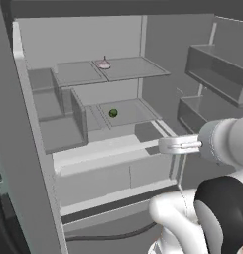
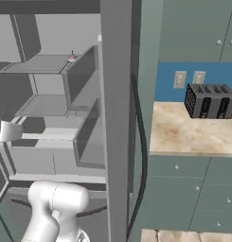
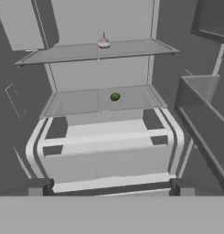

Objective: Retrieve the bottle and the shaker from the cabinet and place them next to the mixing bowl on the counter. Then add garlic from the fridge to the mixing bowl.

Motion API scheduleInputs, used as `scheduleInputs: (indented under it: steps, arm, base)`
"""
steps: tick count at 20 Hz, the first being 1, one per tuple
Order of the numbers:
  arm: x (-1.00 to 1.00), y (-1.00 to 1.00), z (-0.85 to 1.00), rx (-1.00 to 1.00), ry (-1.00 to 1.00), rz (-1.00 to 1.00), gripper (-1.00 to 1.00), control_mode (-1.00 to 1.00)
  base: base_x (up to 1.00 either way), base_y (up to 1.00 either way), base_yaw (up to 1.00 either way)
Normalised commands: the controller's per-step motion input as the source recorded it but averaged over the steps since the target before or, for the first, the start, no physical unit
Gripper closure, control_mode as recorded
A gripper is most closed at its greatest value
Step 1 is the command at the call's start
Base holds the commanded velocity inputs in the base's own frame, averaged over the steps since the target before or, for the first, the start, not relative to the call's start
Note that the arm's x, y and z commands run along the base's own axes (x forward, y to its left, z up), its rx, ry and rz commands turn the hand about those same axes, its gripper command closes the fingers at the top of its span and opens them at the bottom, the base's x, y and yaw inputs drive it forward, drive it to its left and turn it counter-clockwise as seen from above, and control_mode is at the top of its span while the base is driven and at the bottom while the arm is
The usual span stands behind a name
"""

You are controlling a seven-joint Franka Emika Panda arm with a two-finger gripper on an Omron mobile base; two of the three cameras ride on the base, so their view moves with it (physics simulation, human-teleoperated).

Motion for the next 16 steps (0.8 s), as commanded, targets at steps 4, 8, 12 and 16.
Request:
scheduleInputs:
  steps: [4,8,12,16]
  arm:
    - [0.0,0.0,0.0,0.0,0.0,0.0,-1.0,1.0]
    - [0.0,0.0,0.0,0.0,0.0,0.0,-1.0,1.0]
    - [0.0,0.0,0.0,0.0,0.0,0.0,-1.0,1.0]
    - [0.0,0.0,0.0,0.0,0.0,0.0,-1.0,1.0]
  base:
    - [0.78,0.48,-0.22]
    - [0.27,0.0,-0.04]
    - [0.0,0.0,0.0]
    - [0.0,0.0,0.0]
